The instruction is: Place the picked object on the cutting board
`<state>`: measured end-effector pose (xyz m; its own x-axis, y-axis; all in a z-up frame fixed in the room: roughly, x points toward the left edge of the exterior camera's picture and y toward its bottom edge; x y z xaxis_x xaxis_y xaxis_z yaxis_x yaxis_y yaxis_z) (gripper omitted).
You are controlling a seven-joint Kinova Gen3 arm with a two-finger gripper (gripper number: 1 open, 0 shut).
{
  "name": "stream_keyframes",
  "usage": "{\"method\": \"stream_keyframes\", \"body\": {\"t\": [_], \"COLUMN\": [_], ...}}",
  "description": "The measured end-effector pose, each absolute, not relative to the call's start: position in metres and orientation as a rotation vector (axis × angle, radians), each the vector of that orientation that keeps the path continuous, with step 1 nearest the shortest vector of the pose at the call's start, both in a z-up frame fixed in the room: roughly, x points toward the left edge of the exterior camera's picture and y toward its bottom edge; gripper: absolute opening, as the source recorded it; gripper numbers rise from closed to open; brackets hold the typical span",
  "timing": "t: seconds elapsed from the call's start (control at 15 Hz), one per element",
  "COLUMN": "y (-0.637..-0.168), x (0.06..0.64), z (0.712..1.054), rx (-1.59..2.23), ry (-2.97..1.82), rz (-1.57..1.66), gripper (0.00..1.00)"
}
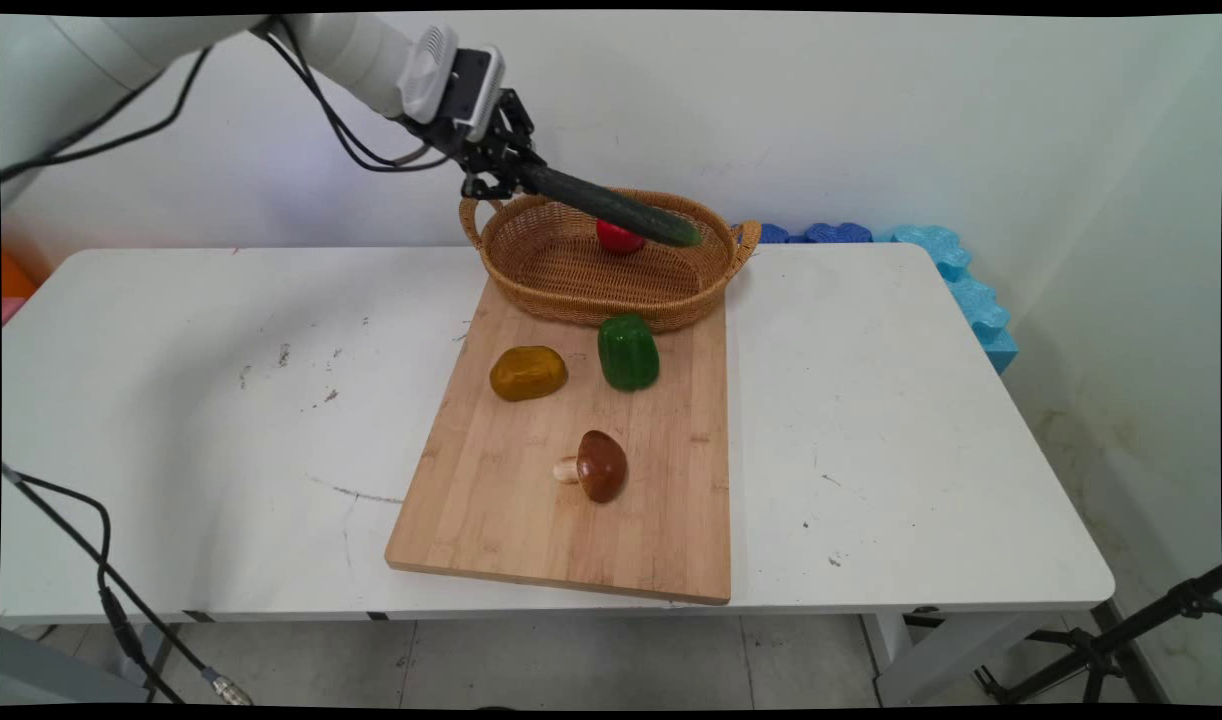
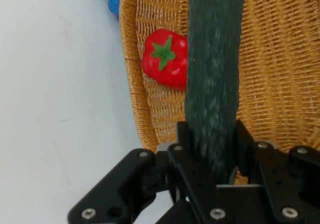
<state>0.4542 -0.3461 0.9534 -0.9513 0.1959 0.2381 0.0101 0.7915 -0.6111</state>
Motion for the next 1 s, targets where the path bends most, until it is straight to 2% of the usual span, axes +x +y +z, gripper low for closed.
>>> {"method": "stream_keyframes", "body": {"t": [0.53,1.0], "y": [-0.279,-0.222], "x": [0.453,0.438], "z": [0.978,0.977], "rx": [0.051,0.260], "ry": [-2.675,-2.653], "rz": [0.765,0.609], "gripper": [0.00,0.00]}}
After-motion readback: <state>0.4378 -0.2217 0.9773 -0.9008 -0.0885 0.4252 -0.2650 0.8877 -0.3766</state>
